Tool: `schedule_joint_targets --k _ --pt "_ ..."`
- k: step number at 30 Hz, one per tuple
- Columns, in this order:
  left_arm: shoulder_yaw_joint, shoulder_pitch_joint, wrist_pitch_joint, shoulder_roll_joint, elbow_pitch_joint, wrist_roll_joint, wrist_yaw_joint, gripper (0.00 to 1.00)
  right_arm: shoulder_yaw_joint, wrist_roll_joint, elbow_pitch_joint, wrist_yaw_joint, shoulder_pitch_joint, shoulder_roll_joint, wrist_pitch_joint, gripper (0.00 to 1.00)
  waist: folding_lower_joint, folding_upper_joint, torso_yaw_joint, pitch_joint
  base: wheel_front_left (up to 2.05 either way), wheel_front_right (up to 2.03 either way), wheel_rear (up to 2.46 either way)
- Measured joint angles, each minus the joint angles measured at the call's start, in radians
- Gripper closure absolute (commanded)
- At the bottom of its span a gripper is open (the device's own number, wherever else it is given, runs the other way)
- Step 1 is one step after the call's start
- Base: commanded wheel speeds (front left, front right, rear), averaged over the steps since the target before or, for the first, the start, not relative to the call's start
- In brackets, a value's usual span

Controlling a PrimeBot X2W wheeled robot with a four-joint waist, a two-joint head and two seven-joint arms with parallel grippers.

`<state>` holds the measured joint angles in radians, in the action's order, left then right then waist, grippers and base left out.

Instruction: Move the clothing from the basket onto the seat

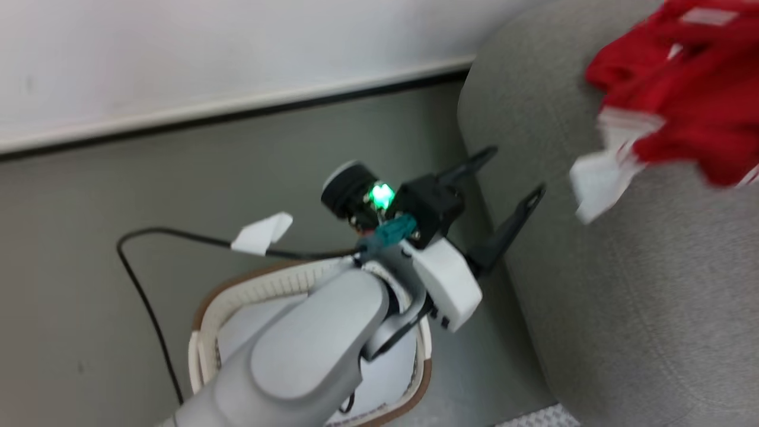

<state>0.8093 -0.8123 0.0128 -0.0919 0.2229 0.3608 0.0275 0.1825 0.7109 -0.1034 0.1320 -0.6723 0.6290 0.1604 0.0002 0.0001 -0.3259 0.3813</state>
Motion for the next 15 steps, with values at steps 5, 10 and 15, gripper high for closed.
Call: schedule_joint_targets --k 5,10,15 --pt "-0.005 -0.135 -0.012 0.01 0.004 -0.034 0.017 0.0 -0.179 -0.063 -0.119 0.0 -0.192 0.075 -0.028 1.0 0.0001 0.0 0.028 0.128 0.0 0.0 0.0" --pt "0.011 -0.232 -0.008 0.022 0.002 -0.048 0.034 0.0 -0.321 -0.153 -0.327 0.0 -0.352 0.135 -0.036 1.0 0.0002 0.0 0.06 0.252 0.0 0.0 0.0" --pt "0.049 -0.303 0.004 0.038 -0.003 -0.049 0.039 0.0 -0.431 -0.266 -0.543 0.0 -0.419 0.129 0.016 1.0 0.0001 0.0 0.103 0.35 0.0 0.0 0.0"
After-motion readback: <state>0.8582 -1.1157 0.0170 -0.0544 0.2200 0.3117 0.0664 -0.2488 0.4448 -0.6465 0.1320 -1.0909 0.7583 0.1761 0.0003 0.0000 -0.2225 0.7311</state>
